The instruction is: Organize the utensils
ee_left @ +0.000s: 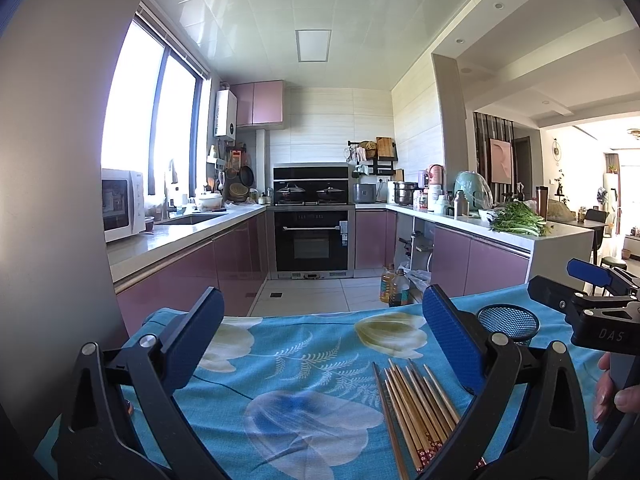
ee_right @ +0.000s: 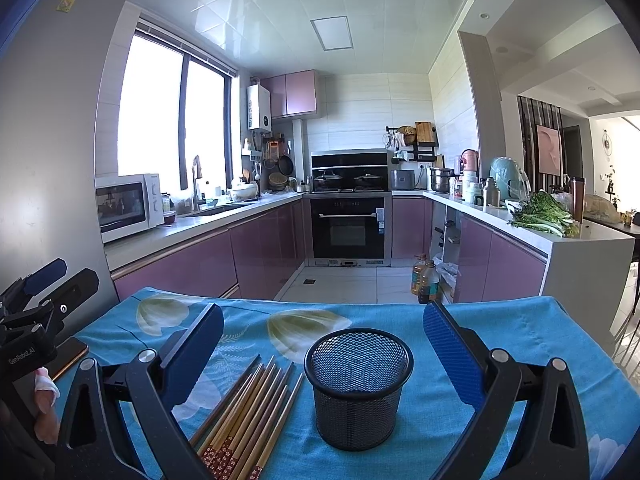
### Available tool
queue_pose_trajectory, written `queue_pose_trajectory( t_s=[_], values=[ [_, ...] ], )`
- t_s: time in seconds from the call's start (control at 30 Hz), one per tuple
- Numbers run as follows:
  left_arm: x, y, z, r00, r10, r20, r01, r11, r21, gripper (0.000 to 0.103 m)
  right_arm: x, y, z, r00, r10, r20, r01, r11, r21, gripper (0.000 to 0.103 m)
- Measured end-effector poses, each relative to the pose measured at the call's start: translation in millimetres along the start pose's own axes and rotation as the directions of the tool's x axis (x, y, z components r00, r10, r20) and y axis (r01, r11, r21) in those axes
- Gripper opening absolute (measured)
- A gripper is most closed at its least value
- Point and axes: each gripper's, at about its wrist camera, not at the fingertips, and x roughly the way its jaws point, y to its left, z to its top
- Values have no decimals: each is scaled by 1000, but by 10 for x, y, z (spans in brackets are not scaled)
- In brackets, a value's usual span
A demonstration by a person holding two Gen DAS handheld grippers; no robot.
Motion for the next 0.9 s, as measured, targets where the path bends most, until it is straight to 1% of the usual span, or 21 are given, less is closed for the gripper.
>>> queue_pose_trajectory(
  t_s=[0.9],
  values=[
    [-4, 2, -11, 1000, 0, 0, 0, 1000, 0, 98, 14, 6, -16, 1000, -1, 0, 1, 1000, 2, 97]
  ],
)
